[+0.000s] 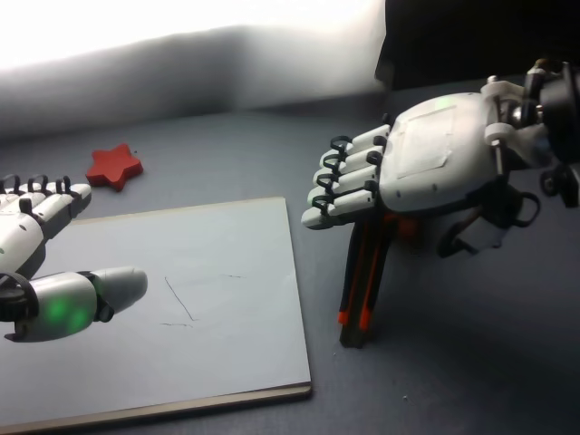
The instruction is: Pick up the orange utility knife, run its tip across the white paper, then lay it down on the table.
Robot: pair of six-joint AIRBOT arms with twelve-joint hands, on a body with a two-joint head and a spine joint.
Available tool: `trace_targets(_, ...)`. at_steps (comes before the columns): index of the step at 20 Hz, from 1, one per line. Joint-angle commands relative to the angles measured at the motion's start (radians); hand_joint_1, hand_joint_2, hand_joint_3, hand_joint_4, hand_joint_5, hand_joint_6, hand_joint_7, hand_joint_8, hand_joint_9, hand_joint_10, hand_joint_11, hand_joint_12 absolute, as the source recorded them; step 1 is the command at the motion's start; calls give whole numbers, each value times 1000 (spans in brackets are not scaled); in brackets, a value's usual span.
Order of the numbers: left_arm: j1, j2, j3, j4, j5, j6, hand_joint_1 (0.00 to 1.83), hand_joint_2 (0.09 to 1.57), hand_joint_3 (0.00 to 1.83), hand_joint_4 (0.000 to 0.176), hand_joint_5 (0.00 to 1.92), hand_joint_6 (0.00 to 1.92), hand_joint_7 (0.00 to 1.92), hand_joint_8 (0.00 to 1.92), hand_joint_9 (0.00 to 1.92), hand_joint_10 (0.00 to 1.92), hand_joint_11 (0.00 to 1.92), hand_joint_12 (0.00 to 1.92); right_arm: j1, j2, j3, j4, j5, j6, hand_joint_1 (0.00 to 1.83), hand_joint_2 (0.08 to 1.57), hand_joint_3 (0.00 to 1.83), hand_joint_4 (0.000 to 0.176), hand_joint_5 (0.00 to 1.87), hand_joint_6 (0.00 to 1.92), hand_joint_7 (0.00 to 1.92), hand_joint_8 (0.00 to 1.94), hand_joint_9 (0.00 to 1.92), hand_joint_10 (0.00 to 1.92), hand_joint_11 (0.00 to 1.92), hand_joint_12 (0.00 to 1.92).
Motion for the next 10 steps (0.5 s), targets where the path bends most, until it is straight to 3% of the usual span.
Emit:
trace_targets(1,-1,2,3,45,-102,-3,0,1180,1,0,23,3,24,0,11,0,0,211,13,-2,5,24,-37,2,1235,954,133,0,0,0,0,0,0,0,0,0)
trace_targets(10,10,0,6,45,-105,-9,0,1181,1,0,20,0,38,3,28,5,0,249,-18,-98,57,9,-68,37,1235,944,146,0,0,0,0,0,0,0,0,0)
